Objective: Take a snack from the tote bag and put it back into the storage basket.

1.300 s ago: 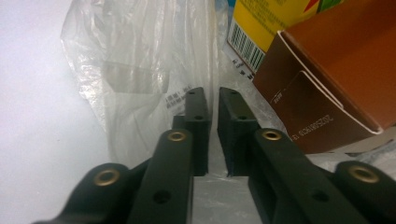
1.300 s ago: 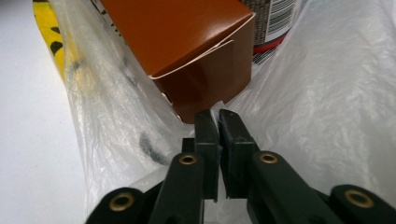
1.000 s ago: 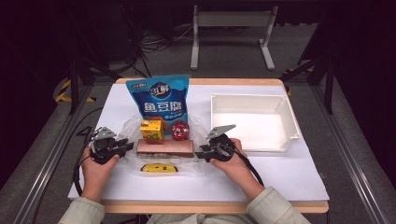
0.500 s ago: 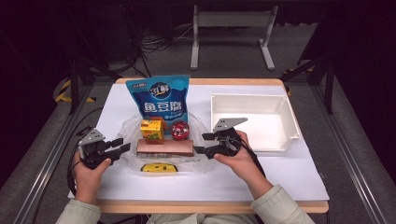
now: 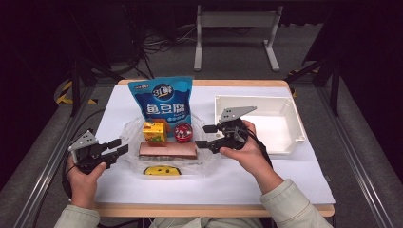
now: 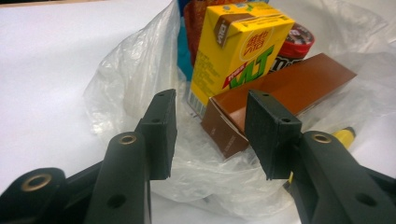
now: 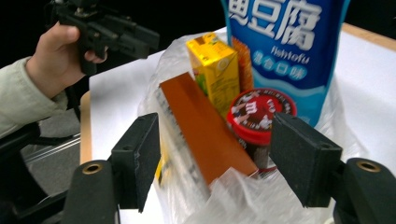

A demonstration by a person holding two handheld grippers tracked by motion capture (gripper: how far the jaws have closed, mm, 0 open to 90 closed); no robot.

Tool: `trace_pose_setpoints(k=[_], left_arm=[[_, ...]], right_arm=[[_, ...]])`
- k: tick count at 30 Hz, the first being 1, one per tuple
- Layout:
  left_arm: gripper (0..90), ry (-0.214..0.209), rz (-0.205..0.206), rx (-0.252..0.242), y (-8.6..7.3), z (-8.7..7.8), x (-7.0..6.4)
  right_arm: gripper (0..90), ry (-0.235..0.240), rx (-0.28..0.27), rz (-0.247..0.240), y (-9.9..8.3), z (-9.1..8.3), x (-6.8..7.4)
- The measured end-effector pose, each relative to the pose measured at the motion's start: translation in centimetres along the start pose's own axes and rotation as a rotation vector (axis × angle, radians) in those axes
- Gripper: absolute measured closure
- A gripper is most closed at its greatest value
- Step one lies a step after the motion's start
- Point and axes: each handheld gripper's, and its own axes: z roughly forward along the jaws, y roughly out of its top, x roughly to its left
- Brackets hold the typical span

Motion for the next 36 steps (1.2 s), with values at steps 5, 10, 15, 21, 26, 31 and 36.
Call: trace_pose_setpoints(k=[5,10,15,21,26,31,36], left_arm=[[55.1,0.006,-0.006,-0.002,-0.3,-0.2,0.3],[55.2,0.024,-0.011,0.012,-0.3,-0.1,0.4],[55.3,0.02,-0.008,0.022,-0.5,0.1,0.5],[54.8,0.015,-0.011,0.024,-0.7,-0.3,0.3],[55.3,0.018,-0.006,0.025,-1.0,-0.7,0.4],[52.8,0.007,-0.002,0.027,-1.3,-1.0,0.3],[51.1,-0.002,0.006,0.034,-1.3,-0.8,0.2]], right_arm=[[34.8,0.017,0.024,-0.011,1.2,0.5,0.0],[34.4,0.028,0.034,-0.033,2.0,1.1,0.2],[33.4,0.02,0.049,-0.056,2.7,1.6,0.6],[32.1,0.031,0.082,-0.076,3.7,2.9,1.1],[30.9,0.053,0.105,-0.094,4.2,4.2,1.2],[30.0,0.05,0.137,-0.127,4.6,5.6,1.4],[29.6,0.051,0.154,-0.137,5.1,6.7,1.2]])
